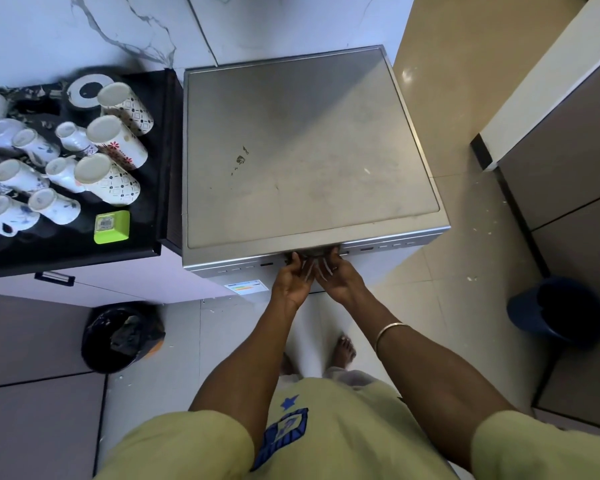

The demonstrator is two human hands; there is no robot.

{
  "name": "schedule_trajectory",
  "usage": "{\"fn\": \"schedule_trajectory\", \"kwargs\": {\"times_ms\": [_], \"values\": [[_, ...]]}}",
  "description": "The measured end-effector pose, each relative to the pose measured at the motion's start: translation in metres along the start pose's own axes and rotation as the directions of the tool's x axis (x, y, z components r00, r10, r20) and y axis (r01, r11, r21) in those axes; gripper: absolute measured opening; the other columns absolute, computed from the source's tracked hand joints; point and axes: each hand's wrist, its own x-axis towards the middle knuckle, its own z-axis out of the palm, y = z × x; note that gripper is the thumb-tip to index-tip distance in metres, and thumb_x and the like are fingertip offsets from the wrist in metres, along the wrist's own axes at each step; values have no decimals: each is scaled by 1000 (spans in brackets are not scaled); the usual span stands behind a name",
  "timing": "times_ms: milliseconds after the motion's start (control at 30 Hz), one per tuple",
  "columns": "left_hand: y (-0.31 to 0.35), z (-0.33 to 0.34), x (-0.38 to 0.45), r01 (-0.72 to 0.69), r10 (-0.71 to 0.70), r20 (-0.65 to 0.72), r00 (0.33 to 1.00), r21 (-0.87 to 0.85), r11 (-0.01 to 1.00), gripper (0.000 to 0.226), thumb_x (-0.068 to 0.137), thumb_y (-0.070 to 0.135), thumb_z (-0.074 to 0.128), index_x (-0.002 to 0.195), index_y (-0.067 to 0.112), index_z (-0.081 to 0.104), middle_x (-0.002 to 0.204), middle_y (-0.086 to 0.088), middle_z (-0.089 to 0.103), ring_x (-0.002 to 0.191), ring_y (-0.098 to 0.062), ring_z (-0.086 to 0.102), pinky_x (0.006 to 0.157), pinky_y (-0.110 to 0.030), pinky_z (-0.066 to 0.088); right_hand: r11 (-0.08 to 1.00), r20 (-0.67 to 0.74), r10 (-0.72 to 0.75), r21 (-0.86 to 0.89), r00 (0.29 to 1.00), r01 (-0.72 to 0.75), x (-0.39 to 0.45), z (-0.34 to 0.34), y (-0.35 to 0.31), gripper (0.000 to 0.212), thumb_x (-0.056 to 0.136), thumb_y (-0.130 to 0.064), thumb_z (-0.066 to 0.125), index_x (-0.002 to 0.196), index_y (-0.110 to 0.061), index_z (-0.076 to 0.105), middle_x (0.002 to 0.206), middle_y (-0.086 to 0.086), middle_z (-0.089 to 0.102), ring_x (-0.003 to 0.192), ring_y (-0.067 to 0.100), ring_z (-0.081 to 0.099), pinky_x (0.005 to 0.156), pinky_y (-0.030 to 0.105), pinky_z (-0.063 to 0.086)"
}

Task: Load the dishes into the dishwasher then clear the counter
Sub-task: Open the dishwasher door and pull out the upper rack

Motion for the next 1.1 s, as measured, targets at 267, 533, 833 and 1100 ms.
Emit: {"fn": "schedule_trajectory", "kwargs": {"times_ms": [267,533,833,1100], "values": [[-3,0,14,-10,0,-74,997,-129,992,27,97,-9,40,90,6,61,97,-7,63,91,-23,63,80,-36,57,989,-65,-38,-145,997,28,7,-3,-1,11,96,-30,60,103,-22,62,92,1,57,83,13,51,71,27,47],[-12,-3,19,-57,42,-113,993,-134,989,20,97,-7,47,90,6,61,87,-6,68,90,-20,62,65,-31,61,962,-108,-78,-270,991,46,8,-4,-3,20,93,-31,65,110,-20,62,84,1,47,73,14,42,65,26,42],[-23,0,15,-165,149,-223,963,-54,985,14,92,-3,57,87,8,64,88,-7,66,74,-18,66,60,-28,60,958,-78,-78,-281,994,53,11,-2,0,6,97,-29,58,101,-23,60,73,0,44,58,8,33,50,21,30],[-39,-17,-10,-190,227,-276,934,153,970,56,76,22,83,120,1,57,111,-19,70,103,-32,69,78,-40,61,989,-110,-77,-137,991,62,9,-18,29,60,82,-42,74,123,-2,58,117,18,68,90,25,69,74,34,58]]}}
